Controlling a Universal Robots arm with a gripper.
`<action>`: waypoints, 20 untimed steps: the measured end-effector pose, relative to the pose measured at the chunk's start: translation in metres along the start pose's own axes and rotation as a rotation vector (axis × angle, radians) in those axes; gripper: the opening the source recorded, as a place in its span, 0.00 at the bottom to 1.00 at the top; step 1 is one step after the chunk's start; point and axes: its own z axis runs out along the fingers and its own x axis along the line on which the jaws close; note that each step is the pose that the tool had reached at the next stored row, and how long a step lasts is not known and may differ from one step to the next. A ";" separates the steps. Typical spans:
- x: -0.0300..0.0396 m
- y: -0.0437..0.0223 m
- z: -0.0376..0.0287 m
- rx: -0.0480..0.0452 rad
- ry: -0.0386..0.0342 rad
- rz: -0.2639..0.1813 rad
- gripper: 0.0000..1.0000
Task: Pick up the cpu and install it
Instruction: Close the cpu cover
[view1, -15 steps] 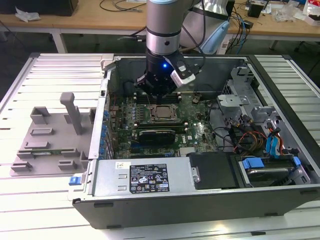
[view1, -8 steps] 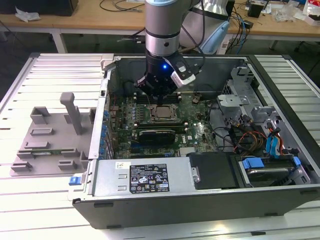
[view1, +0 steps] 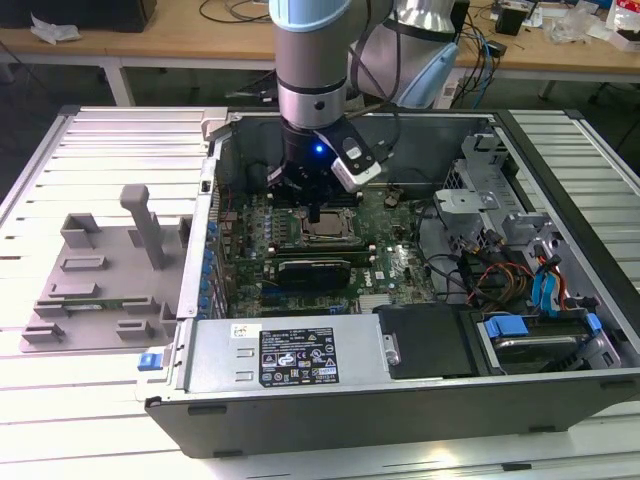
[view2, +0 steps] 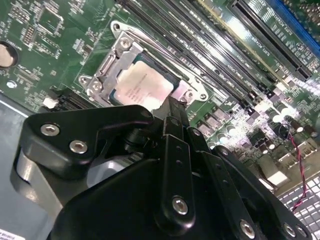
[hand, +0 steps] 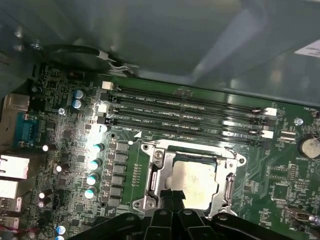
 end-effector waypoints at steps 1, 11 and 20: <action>0.0029 0.0004 0.0022 0.0000 -0.0001 0.000 0.11; 0.0055 0.0008 0.0155 -0.0004 -0.0004 -0.002 0.11; 0.0082 0.0019 0.0230 0.0004 0.0001 -0.002 0.11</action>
